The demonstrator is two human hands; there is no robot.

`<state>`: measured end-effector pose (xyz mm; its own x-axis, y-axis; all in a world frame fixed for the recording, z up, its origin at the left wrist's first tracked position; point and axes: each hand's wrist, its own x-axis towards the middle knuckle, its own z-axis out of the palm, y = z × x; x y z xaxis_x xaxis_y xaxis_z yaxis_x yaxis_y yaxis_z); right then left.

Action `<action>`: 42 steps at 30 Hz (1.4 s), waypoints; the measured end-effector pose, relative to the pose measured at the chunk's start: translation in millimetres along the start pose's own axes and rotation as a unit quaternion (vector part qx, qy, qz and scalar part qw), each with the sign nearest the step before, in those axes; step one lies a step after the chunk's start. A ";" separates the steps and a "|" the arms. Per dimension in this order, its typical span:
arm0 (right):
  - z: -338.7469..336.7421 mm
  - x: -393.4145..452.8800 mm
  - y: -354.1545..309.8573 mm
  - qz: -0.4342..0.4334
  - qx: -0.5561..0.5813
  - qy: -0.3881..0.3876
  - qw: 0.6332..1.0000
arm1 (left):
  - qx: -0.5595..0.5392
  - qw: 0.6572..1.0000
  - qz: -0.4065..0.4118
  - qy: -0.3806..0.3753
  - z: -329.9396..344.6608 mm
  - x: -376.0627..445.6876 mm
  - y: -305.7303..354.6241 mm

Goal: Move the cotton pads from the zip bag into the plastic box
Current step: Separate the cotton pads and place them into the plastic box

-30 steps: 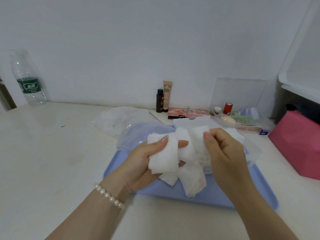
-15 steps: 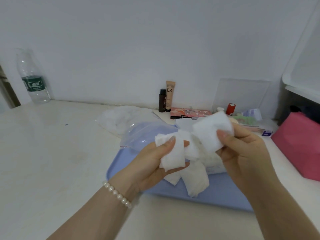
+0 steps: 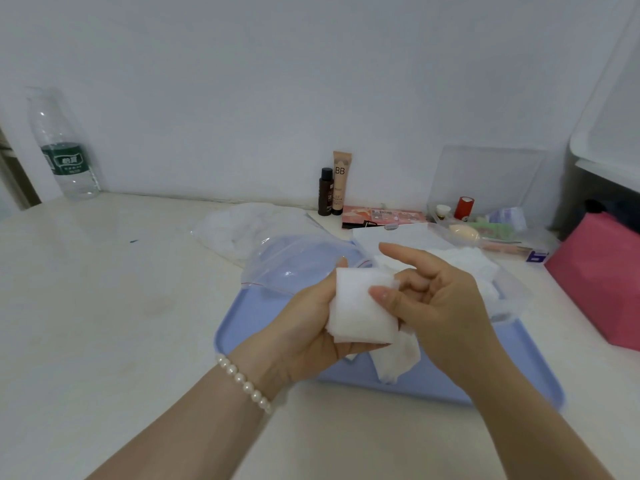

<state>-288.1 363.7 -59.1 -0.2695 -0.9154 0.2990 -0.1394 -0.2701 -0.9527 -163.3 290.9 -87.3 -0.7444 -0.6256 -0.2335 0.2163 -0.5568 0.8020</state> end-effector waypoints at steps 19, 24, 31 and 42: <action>-20.3 5.3 -10.9 -0.045 -0.070 0.200 0.976 | -0.010 0.984 0.105 -0.144 -9.2 -10.2 8.3; -12.3 1.7 -11.8 0.038 -0.015 0.088 0.995 | 0.002 0.980 0.104 -0.170 -11.6 -8.8 9.7; -17.7 4.8 -8.0 0.039 0.145 0.159 0.976 | -0.036 0.991 0.120 -0.057 -9.0 -5.6 8.9; 4.8 -2.4 1.0 0.018 0.007 0.069 0.997 | 0.031 0.994 0.092 -0.049 7.0 -2.9 0.7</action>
<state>-283.0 364.2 -61.0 -0.4023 -0.8754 0.2681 -0.1144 -0.2425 -0.9634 -165.4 296.1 -82.2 -0.7542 -0.6561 -0.0270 0.3176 -0.4004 0.8596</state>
